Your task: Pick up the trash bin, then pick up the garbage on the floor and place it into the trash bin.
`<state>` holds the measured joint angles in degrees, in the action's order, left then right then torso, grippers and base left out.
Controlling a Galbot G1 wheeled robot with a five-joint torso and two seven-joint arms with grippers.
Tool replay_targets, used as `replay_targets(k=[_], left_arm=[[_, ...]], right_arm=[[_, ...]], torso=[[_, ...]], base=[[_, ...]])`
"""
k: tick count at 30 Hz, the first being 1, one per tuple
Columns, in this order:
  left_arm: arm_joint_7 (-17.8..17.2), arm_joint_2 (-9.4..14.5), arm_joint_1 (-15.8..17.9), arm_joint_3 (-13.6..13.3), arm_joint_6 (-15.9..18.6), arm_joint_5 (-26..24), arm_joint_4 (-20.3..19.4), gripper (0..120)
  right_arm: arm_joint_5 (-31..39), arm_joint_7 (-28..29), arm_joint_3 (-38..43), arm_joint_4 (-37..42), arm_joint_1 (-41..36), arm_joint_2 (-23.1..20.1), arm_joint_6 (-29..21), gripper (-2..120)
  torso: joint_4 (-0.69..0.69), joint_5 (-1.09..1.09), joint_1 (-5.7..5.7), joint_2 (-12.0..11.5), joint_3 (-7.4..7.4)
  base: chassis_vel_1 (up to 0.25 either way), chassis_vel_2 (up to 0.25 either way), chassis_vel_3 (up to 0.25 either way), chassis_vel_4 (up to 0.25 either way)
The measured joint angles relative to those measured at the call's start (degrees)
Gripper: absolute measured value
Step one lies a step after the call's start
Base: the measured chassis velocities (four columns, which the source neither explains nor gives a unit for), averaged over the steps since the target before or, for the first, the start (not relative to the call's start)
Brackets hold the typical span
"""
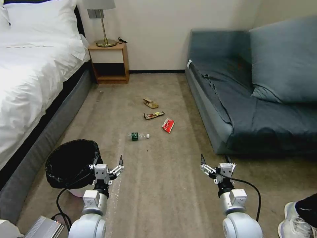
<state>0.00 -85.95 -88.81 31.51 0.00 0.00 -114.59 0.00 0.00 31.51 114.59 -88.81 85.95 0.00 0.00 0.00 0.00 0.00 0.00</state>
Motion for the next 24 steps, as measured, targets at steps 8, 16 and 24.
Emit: replay_targets(k=[8,16,24], left_arm=[[0.0,0.0,0.0,0.0,0.0,0.0,0.0,100],[0.0,0.0,0.0,0.0,0.0,0.0,0.0,100],[0.0,0.0,0.0,0.0,0.0,0.0,0.0,100]], right_arm=[[0.0,-0.01,0.0,0.0,0.0,0.0,0.0,100],[0.0,0.0,0.0,0.0,0.0,0.0,0.0,100],[0.0,0.0,0.0,0.0,0.0,0.0,0.0,100]], torso=[[0.0,0.0,0.0,0.0,0.0],[0.0,0.0,0.0,0.0,0.0],[0.0,0.0,0.0,0.0,0.0]], base=[[0.0,0.0,0.0,0.0],[0.0,0.0,0.0,0.0],[0.0,0.0,0.0,0.0]])
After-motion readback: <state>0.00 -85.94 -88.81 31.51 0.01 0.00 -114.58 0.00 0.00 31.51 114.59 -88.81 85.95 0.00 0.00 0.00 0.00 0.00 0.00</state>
